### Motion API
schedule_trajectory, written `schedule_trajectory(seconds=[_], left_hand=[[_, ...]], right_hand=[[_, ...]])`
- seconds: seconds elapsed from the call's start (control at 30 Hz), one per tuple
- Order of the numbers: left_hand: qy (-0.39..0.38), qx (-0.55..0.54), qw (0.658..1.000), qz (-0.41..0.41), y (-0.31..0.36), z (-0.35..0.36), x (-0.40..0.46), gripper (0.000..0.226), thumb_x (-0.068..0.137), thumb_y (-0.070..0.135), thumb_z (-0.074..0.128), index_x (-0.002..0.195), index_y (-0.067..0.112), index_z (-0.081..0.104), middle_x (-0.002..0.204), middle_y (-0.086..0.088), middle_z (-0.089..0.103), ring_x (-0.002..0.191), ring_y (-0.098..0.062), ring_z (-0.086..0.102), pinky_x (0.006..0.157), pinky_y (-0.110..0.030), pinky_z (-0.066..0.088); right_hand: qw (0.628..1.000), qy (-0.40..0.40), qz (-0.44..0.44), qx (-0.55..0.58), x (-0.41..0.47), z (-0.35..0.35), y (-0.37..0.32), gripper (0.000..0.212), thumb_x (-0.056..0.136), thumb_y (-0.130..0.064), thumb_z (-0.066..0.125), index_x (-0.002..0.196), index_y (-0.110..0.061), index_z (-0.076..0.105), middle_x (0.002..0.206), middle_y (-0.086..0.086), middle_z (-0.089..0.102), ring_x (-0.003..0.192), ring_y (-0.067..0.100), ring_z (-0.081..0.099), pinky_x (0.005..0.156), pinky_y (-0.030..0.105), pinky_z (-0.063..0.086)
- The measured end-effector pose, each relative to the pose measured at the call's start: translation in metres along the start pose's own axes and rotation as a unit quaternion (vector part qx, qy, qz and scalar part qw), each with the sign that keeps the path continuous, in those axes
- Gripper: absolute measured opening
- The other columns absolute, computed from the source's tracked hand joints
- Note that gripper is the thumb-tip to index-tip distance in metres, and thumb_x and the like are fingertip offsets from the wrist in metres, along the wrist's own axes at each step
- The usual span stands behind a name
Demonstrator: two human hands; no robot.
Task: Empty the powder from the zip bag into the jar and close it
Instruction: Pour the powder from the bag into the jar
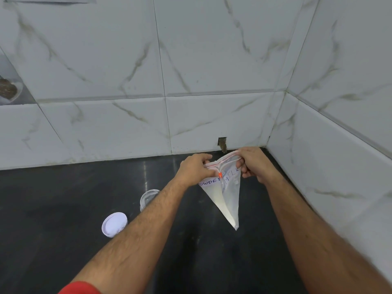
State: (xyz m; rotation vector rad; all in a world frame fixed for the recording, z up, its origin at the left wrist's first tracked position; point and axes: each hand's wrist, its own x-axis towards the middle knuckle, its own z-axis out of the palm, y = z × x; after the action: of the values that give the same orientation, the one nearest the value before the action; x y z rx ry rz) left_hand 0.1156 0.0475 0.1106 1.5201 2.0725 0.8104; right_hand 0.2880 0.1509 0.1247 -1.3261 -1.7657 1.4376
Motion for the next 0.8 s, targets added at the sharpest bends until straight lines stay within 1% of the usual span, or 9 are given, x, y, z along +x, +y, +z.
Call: schedule_trajectory(seconds=[0.07,0.13,0.2,0.27,0.37,0.43,0.57,0.63,0.8], left_hand=[[-0.015,-0.006,1.000,0.001,0.000,0.002,0.001,0.078,0.070,0.043,0.084,0.138,0.018,0.057,0.136,0.002,0.062,0.119,-0.016,0.061,0.104,-0.042,0.048],[-0.035,-0.026,0.999,-0.006,0.000,0.002,0.001,0.078,0.068,0.045,0.086,0.135,0.015,0.059,0.135,0.001,0.063,0.115,-0.018,0.064,0.101,-0.043,0.051],[-0.060,-0.052,0.997,-0.007,-0.001,0.001,0.002,0.061,0.068,0.045,0.087,0.118,0.015,0.069,0.118,0.000,0.072,0.101,-0.019,0.070,0.092,-0.044,0.056],[-0.060,-0.086,0.994,-0.014,-0.003,-0.001,0.003,0.047,0.066,0.044,0.088,0.099,0.014,0.075,0.096,-0.002,0.077,0.087,-0.021,0.073,0.083,-0.045,0.059],[-0.016,-0.112,0.993,-0.043,-0.005,-0.003,0.005,0.041,0.064,0.041,0.091,0.093,0.015,0.077,0.085,0.001,0.076,0.079,-0.017,0.070,0.073,-0.037,0.056],[0.002,-0.122,0.992,-0.038,-0.004,-0.003,0.006,0.035,0.066,0.037,0.090,0.090,0.016,0.077,0.081,0.004,0.072,0.074,-0.013,0.064,0.066,-0.029,0.050],[0.001,-0.109,0.994,-0.014,-0.004,-0.005,0.008,0.020,0.070,0.033,0.087,0.078,0.023,0.072,0.085,-0.004,0.074,0.072,-0.012,0.063,0.066,-0.030,0.050],[-0.010,-0.097,0.995,-0.008,-0.001,-0.006,0.009,0.018,0.072,0.032,0.085,0.076,0.023,0.070,0.082,-0.001,0.073,0.072,-0.011,0.063,0.066,-0.030,0.050],[-0.047,-0.097,0.994,-0.026,0.005,-0.010,0.014,0.018,0.074,0.024,0.084,0.082,0.016,0.070,0.081,0.002,0.069,0.077,-0.015,0.064,0.068,-0.029,0.050]], right_hand=[[1.000,-0.006,-0.013,-0.007,-0.002,0.002,0.001,0.027,0.095,-0.012,0.045,0.095,-0.004,0.071,0.069,0.012,0.063,0.044,0.012,0.049,0.044,0.025,0.046],[1.000,-0.009,-0.028,-0.009,-0.004,0.005,0.001,0.027,0.094,-0.012,0.046,0.093,-0.006,0.072,0.068,0.010,0.064,0.046,0.012,0.052,0.047,0.025,0.047],[0.999,-0.014,-0.036,-0.002,-0.005,0.006,0.002,0.027,0.092,-0.009,0.046,0.092,-0.006,0.073,0.067,0.009,0.064,0.047,0.012,0.052,0.048,0.026,0.048],[0.999,-0.011,-0.045,-0.008,-0.005,0.006,0.002,0.028,0.091,-0.009,0.046,0.091,-0.009,0.073,0.066,0.007,0.065,0.049,0.012,0.053,0.048,0.026,0.048],[0.998,-0.006,-0.056,-0.027,-0.005,0.004,0.002,0.027,0.089,-0.010,0.046,0.090,-0.010,0.074,0.063,0.005,0.063,0.049,0.014,0.052,0.045,0.025,0.046],[0.996,-0.006,-0.066,-0.051,-0.005,0.002,0.000,0.026,0.088,-0.011,0.048,0.087,-0.010,0.074,0.058,0.001,0.060,0.047,0.013,0.049,0.044,0.024,0.043],[0.992,-0.007,-0.079,-0.094,-0.006,-0.003,-0.007,0.030,0.090,-0.016,0.045,0.083,-0.012,0.074,0.041,-0.014,0.048,0.040,0.006,0.044,0.043,0.023,0.039],[0.992,-0.013,-0.085,-0.087,-0.006,-0.007,-0.010,0.033,0.090,-0.013,0.041,0.088,-0.010,0.074,0.041,-0.014,0.044,0.041,0.007,0.041,0.043,0.024,0.037],[0.994,-0.049,-0.084,-0.058,-0.006,-0.010,-0.012,0.039,0.090,-0.007,0.036,0.102,-0.016,0.072,0.041,-0.011,0.042,0.042,0.010,0.036,0.045,0.027,0.034]])
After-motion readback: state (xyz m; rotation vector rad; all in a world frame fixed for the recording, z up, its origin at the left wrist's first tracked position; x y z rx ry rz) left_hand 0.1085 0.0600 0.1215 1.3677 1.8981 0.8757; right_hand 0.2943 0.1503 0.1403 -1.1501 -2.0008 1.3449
